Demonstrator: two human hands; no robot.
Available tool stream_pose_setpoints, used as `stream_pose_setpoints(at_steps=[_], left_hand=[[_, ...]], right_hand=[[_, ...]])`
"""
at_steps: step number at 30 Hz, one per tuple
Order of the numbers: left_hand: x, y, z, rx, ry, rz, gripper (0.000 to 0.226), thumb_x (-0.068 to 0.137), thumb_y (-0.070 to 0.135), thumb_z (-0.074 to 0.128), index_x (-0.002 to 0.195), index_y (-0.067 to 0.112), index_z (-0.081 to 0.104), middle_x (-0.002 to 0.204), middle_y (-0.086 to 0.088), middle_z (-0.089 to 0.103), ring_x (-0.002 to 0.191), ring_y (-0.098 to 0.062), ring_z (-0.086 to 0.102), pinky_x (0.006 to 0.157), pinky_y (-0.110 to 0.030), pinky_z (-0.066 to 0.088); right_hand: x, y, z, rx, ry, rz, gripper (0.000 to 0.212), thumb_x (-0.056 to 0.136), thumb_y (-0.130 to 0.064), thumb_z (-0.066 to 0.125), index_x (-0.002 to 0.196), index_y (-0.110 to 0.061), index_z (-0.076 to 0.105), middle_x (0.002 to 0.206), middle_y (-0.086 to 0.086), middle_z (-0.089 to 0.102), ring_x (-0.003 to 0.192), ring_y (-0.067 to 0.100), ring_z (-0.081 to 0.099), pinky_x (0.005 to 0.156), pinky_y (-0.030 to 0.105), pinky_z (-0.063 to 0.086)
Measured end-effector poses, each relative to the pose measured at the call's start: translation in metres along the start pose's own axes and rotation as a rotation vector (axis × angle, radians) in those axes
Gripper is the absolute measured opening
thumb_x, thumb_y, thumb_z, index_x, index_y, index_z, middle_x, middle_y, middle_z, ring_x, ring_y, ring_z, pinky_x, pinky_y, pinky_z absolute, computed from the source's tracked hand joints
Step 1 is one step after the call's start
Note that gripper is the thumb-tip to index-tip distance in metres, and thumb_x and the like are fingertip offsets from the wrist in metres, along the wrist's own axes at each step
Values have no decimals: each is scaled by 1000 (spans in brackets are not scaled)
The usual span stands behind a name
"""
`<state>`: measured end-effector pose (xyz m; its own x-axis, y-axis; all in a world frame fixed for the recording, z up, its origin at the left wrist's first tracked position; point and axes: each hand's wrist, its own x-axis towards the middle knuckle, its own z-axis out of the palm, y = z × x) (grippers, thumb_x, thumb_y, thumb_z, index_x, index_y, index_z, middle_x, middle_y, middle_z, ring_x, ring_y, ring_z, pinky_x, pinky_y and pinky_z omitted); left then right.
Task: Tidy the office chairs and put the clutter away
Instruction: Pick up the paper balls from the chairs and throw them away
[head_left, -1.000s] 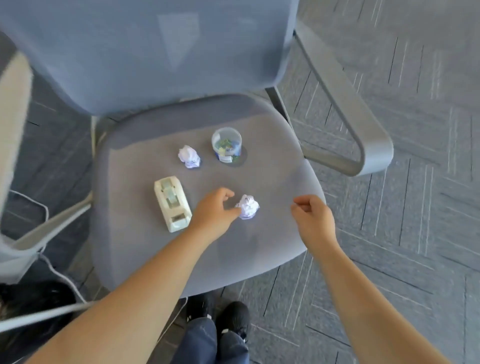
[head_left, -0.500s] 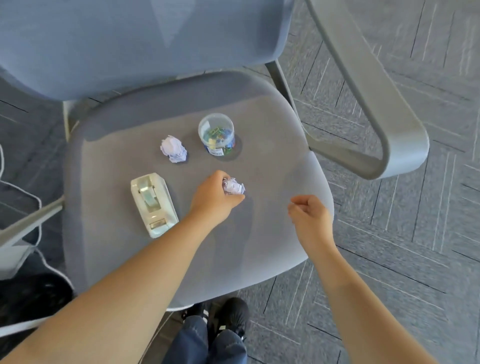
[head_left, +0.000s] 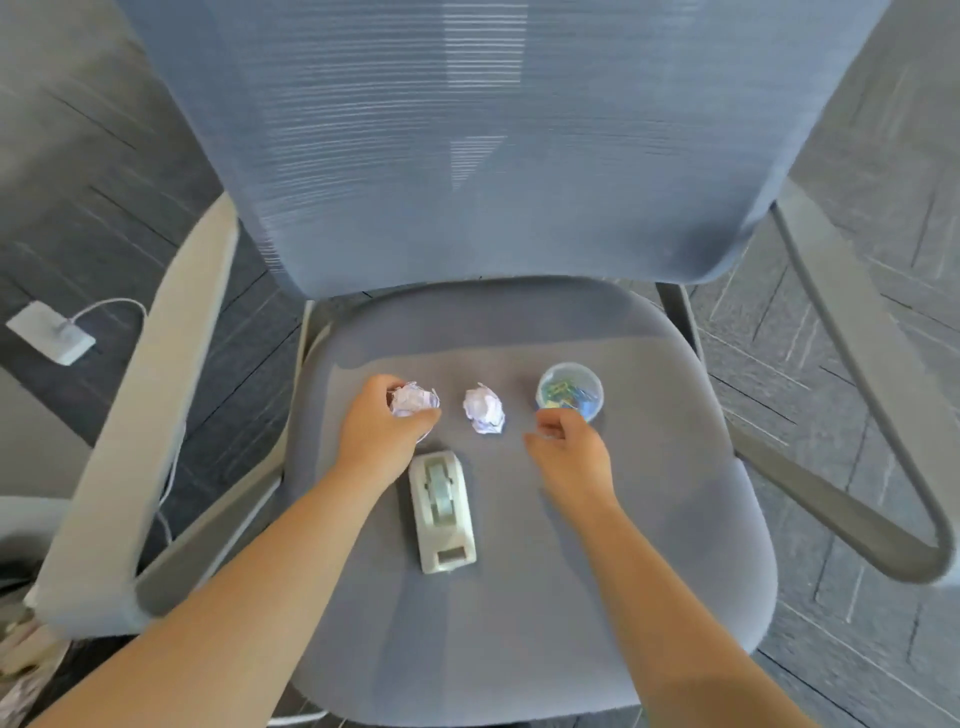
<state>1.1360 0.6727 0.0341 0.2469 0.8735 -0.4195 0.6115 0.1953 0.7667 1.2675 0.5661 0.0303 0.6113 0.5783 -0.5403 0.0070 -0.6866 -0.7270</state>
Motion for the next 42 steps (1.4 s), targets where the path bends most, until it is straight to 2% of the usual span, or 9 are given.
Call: stream_pose_setpoints(at_steps=[4,9,14,18,21,25,32,38,42], left_hand=[[40,-20,-8,-18,-29,28,26,80,20,63,92,-3,57,67,-3,51,51,-9,42,41,-4,34],[69,-40,-9,-96,-61,7,42,77,28,60,91,-12,54,63,0,47,60,-12,48,46,-1,35],[69,-44,-15,-171,-98,-34,45,71,35,59,90,-6,56,63,2,48,61,-13,48,49,-6,35],[53,-18,-21,-260,-125,-56,35,63,33,58,81,4,51,55,2,49,57,-16,45,63,-28,39],[27,11,-30,-263,-106,-27,33,72,30,62,85,1,54,57,3,52,58,-16,48,69,-31,45],[-21,50,-60,-263,-10,73,17,77,23,61,77,7,55,62,-1,55,65,-16,51,74,-32,46],[-123,75,-145,-449,257,210,22,71,15,55,69,-6,49,55,-10,47,52,-15,41,60,-25,36],[-199,37,-242,-536,581,137,15,82,5,59,73,-5,53,57,-8,47,50,-10,43,61,-26,37],[-244,-10,-290,-592,842,-23,31,83,16,64,109,4,54,93,-5,55,83,-18,54,72,-27,44]], right_hand=[[29,-12,37,-149,-55,-53,45,86,-16,56,129,-13,44,131,7,48,99,21,49,70,18,35],[60,-3,72,-288,-36,-3,50,83,-13,57,130,-15,43,130,14,43,118,32,45,95,39,43],[67,-18,73,-270,-6,-26,40,85,-9,53,124,-10,47,125,16,50,92,27,48,61,24,37],[53,-47,52,-174,28,-111,35,82,-10,56,117,-13,52,118,13,56,89,22,47,73,28,38],[29,-72,29,-102,24,-187,31,81,-9,58,111,-14,54,107,5,59,84,19,51,59,20,41],[-12,-106,0,-43,-6,-287,25,79,-10,60,103,-18,56,88,-6,55,66,4,49,43,7,37],[-107,-167,2,15,-172,-503,27,78,-7,62,97,-23,52,91,-3,55,67,0,48,51,-4,36],[-192,-206,63,-17,-411,-594,34,78,-11,64,110,-14,56,95,-1,57,82,16,54,69,21,40],[-243,-213,126,-69,-620,-653,24,78,-10,65,96,-20,52,94,3,59,85,20,56,76,35,47]])
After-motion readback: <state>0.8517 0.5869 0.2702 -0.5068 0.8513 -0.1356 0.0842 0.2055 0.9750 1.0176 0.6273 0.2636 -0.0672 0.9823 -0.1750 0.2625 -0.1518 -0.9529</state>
